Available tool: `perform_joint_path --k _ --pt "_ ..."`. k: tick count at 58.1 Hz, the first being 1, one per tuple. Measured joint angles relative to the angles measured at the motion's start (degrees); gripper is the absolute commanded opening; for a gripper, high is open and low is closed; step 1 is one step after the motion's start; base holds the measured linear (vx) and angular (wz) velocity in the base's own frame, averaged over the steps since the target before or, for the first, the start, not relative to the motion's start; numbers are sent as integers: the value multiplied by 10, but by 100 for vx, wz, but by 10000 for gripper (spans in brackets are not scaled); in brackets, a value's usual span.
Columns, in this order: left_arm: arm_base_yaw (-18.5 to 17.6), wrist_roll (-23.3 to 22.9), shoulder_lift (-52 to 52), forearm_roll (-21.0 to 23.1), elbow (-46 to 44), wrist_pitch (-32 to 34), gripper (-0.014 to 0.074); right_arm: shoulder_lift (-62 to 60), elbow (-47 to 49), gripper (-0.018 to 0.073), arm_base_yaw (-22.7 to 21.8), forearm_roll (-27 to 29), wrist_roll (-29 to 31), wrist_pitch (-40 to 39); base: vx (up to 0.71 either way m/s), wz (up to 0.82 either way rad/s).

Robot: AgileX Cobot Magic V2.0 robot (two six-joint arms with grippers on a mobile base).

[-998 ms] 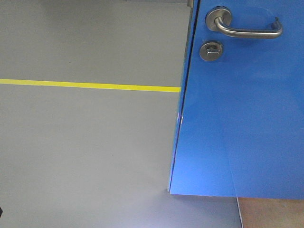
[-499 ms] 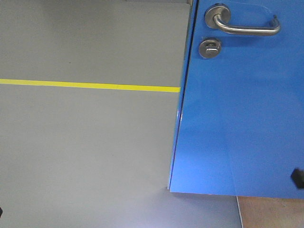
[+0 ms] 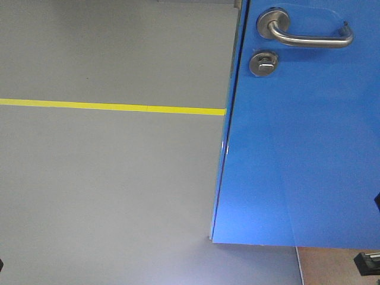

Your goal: Move to blue door and open it

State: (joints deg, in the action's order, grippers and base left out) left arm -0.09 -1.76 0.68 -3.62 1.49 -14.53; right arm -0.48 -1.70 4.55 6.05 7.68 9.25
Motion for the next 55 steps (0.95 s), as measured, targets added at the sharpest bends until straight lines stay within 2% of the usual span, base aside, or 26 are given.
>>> perform_joint_path --k 55 --pt "0 0 0 0 0 0 73 -1 0 12 0 0 0 13 0 0"
